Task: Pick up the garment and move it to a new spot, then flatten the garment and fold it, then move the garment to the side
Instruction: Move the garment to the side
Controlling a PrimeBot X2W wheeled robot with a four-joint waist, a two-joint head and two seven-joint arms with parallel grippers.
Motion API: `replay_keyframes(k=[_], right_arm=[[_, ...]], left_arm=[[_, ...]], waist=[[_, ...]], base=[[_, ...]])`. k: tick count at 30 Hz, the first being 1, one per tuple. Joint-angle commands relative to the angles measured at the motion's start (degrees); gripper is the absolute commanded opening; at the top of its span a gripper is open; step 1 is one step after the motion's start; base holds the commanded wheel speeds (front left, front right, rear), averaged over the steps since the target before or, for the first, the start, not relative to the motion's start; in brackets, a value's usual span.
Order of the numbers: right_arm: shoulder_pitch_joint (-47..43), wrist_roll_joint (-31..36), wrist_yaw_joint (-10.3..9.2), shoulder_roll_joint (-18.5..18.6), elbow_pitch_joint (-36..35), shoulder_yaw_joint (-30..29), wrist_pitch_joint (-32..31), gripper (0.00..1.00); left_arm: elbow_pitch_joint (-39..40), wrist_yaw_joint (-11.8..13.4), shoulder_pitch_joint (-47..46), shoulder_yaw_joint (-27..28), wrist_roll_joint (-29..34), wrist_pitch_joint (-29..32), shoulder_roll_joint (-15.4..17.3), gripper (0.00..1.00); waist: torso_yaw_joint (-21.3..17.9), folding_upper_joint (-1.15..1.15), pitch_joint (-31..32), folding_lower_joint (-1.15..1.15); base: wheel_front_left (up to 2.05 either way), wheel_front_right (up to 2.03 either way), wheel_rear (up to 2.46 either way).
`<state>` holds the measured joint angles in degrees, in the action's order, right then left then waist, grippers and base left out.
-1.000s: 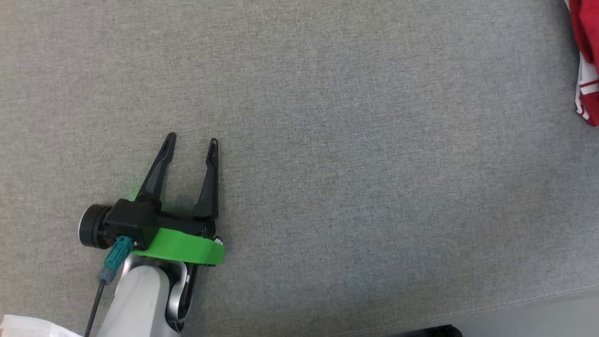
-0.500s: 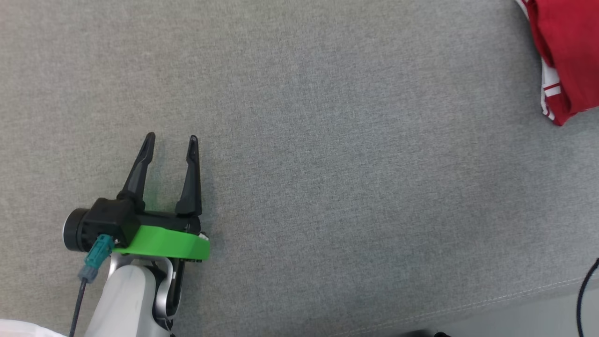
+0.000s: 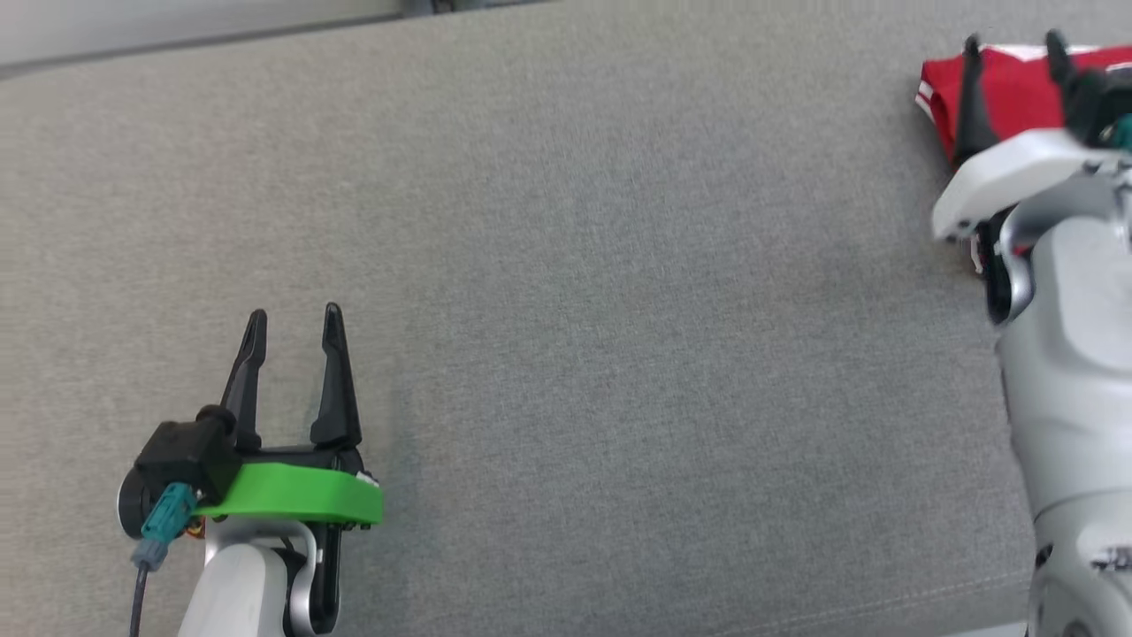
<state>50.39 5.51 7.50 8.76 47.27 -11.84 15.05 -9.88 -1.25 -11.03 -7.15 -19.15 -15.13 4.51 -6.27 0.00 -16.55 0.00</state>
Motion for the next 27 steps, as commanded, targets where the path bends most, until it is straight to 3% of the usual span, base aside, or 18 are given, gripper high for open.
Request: replay_keyframes(k=[1,12,27], right_arm=[[-2.66,-2.1,-0.03,-0.36,-1.56,1.92,0.13,1.0],[-21.97,-16.4,-0.03,-4.45,-17.01,12.4,0.15,1.0],[-41.21,-22.34,-0.03,-5.77,-32.24,16.35,0.14,1.0]], left_arm=[[-0.29,0.25,1.21,0.6,-0.66,0.02,-0.2,1.0],[-4.12,0.67,4.05,1.51,-2.0,0.02,-1.04,1.0],[-5.89,2.01,7.29,0.36,0.31,0.02,-1.41,1.0]], waist=[[2.9,0.0,5.18,0.0],[6.2,0.0,10.94,0.0],[8.3,0.0,14.17,0.0]], base=[[0.0,0.0,0.0],[0.0,0.0,0.0],[0.0,0.0,0.0]])
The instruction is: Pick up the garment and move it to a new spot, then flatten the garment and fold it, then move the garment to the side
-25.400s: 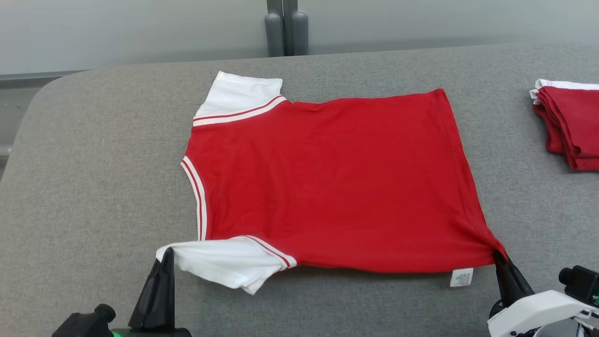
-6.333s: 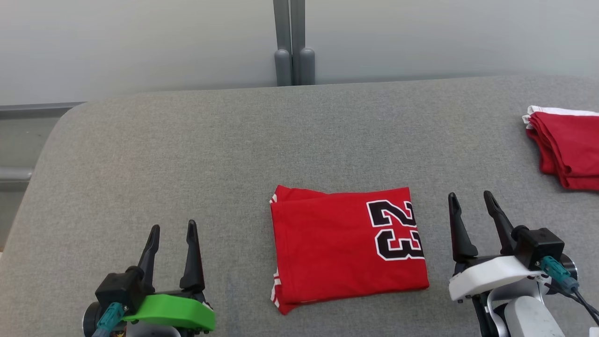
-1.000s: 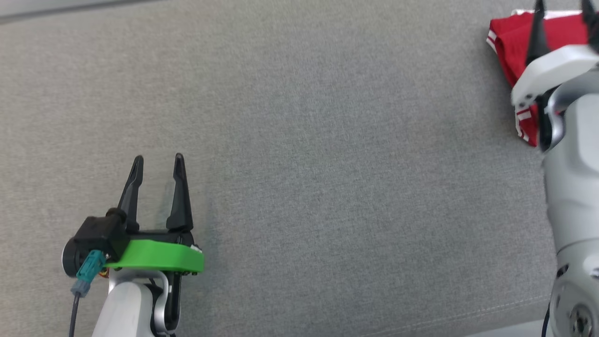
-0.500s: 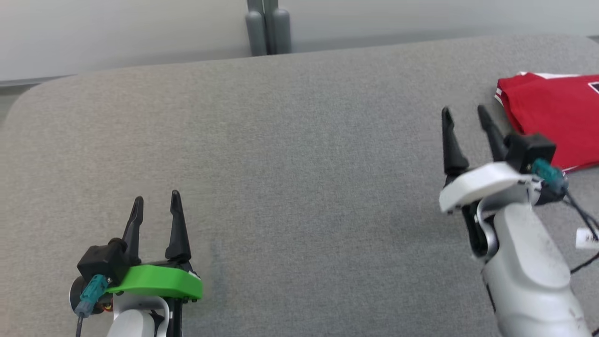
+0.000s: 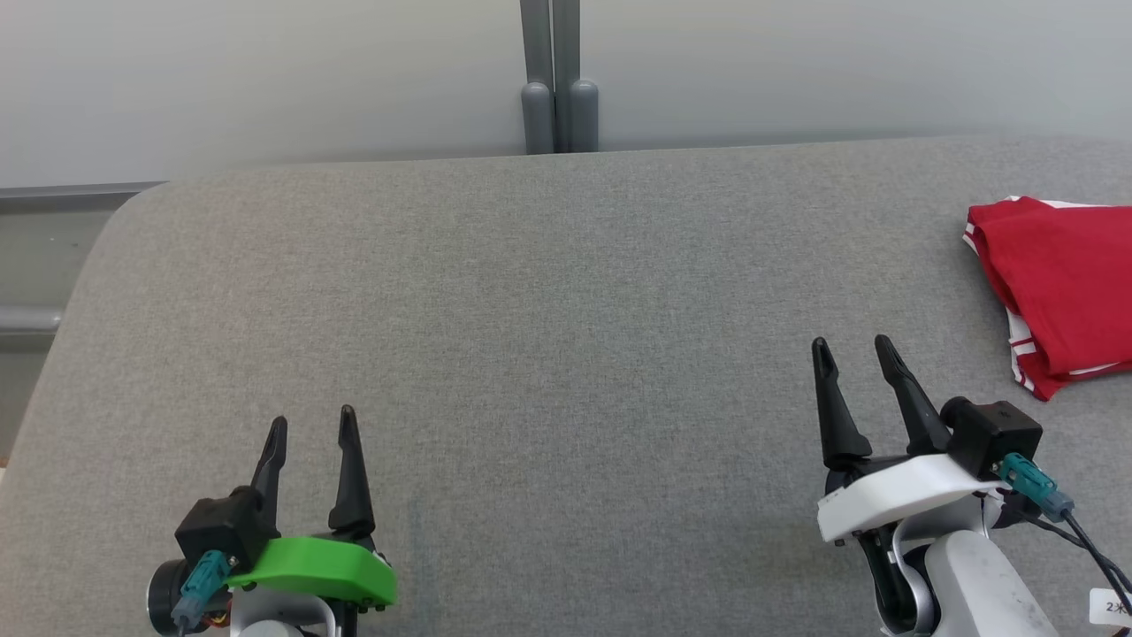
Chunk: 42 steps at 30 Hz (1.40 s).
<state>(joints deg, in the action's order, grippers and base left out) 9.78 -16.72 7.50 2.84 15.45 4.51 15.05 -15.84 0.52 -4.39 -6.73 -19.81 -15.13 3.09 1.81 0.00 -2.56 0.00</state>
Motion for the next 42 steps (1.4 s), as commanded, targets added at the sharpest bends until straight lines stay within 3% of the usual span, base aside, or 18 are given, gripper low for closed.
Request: replay_keyframes(k=[1,12,26,27,31,42], right_arm=[[-0.98,-0.06,-0.03,0.15,-0.79,-0.02,0.15,1.0],[-2.71,1.73,-0.02,0.13,-2.37,-1.49,0.15,1.0],[-3.63,1.08,-0.03,0.12,-1.88,-1.46,0.15,1.0],[-2.85,1.52,0.0,0.0,-1.9,-1.43,0.0,0.0],[-4.02,1.21,0.0,-0.21,-0.25,-1.37,-0.15,0.0],[-3.91,-10.11,0.0,-0.09,-0.49,-2.69,-3.19,0.0]], left_arm=[[0.1,0.33,0.72,-0.13,1.02,0.02,0.0,1.0],[-0.03,1.07,1.18,-0.28,2.22,0.01,-0.06,1.0],[-0.64,0.26,1.73,-1.0,2.26,0.01,-0.11,1.0],[-0.7,0.4,1.18,-0.98,2.16,0.0,-0.12,0.0],[-2.44,0.38,1.97,-0.93,1.83,0.12,-0.2,0.0],[-1.85,-0.85,1.28,1.24,-9.0,3.33,-0.19,0.0]], waist=[[0.29,0.0,0.23,0.0],[0.44,0.0,0.67,0.0],[0.49,0.0,1.71,0.0],[0.48,0.0,1.73,0.0],[0.47,0.0,1.76,0.0],[0.27,0.0,1.81,0.0]], base=[[0.0,0.0,0.0],[0.0,0.0,0.0],[0.0,0.0,0.0],[0.0,0.0,0.0],[0.0,0.0,0.0],[0.0,0.0,0.0]])
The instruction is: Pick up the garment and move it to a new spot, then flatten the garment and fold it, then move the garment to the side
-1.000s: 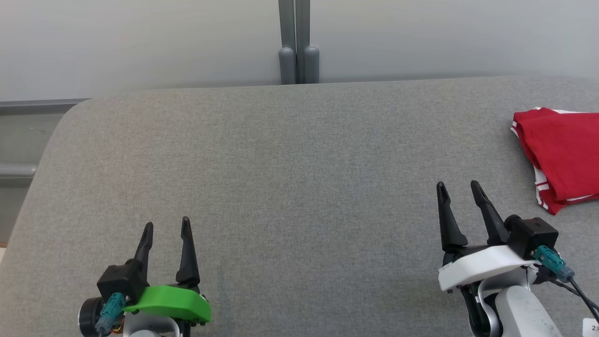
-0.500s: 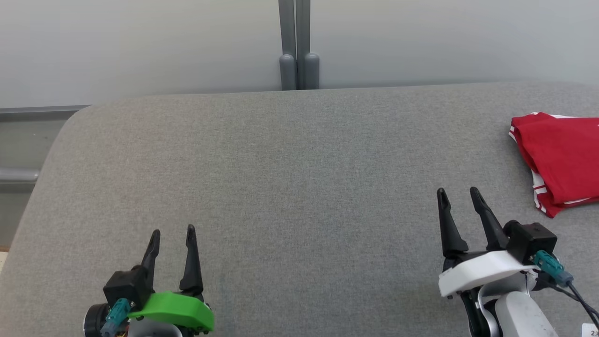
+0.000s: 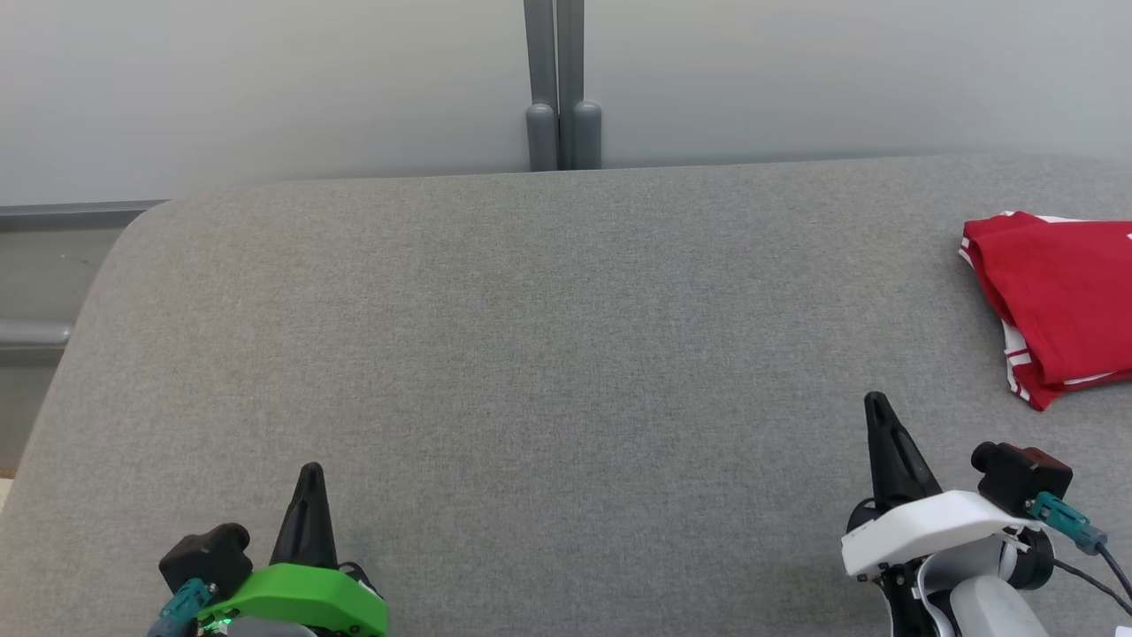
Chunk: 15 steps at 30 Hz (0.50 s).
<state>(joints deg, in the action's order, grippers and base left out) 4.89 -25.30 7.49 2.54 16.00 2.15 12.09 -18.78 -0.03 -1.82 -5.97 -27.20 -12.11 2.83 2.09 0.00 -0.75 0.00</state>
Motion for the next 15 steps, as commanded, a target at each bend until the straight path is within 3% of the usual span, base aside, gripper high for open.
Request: replay_keyframes(k=[1,15], right_arm=[[1.0,-2.6,0.01,0.22,-1.06,-0.46,-0.53,0.0],[1.15,-14.92,0.01,0.34,-1.32,-1.96,-3.92,0.0]], left_arm=[[1.16,-0.43,-1.35,0.67,-2.62,0.59,0.07,0.0],[1.94,-1.78,-2.06,2.92,-14.54,4.0,0.08,0.0]], waist=[[-0.03,0.0,0.01,0.0],[-0.28,0.0,0.07,0.0]], base=[[0.0,0.0,0.0],[0.0,0.0,0.0]])
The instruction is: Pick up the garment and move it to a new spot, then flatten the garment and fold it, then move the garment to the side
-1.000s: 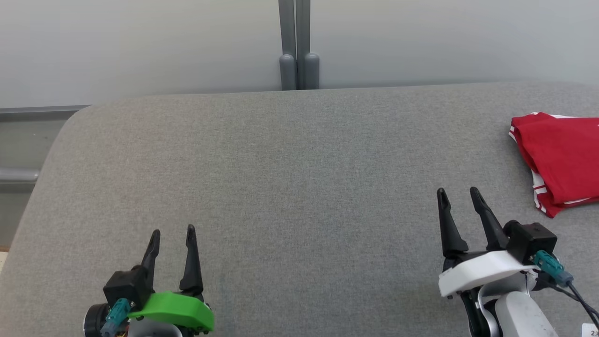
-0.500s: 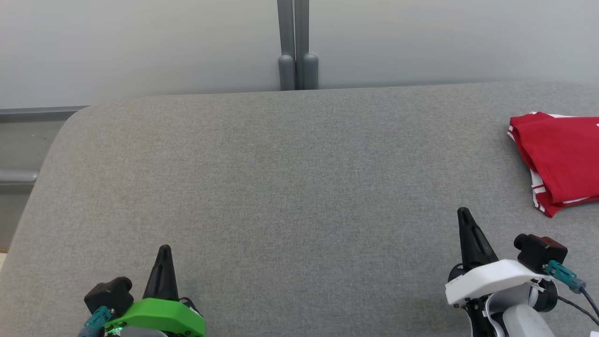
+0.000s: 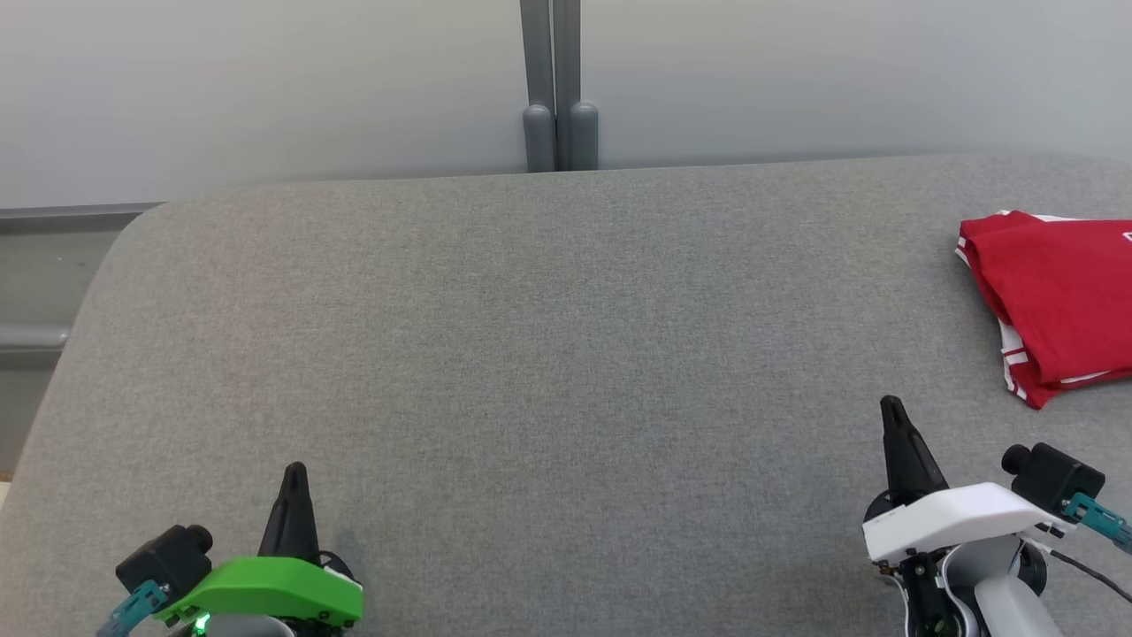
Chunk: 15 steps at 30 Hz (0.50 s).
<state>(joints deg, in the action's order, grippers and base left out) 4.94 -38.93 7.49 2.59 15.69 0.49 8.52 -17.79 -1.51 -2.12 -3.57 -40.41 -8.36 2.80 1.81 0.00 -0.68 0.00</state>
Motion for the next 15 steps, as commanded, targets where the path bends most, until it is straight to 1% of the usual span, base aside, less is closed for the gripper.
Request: replay_keyframes(k=[1,15], right_arm=[[1.1,-2.2,0.01,0.3,-1.03,-0.41,-0.58,0.0],[1.24,-12.77,0.01,0.38,-1.24,-1.73,-3.55,0.0]], left_arm=[[1.0,-0.4,-1.82,0.69,-2.23,0.49,0.11,0.0],[1.63,-1.61,-2.4,2.66,-12.48,3.45,0.12,0.0]], waist=[[-0.03,0.0,0.01,0.0],[-0.28,0.0,0.08,0.0]], base=[[0.0,0.0,0.0],[0.0,0.0,0.0]])
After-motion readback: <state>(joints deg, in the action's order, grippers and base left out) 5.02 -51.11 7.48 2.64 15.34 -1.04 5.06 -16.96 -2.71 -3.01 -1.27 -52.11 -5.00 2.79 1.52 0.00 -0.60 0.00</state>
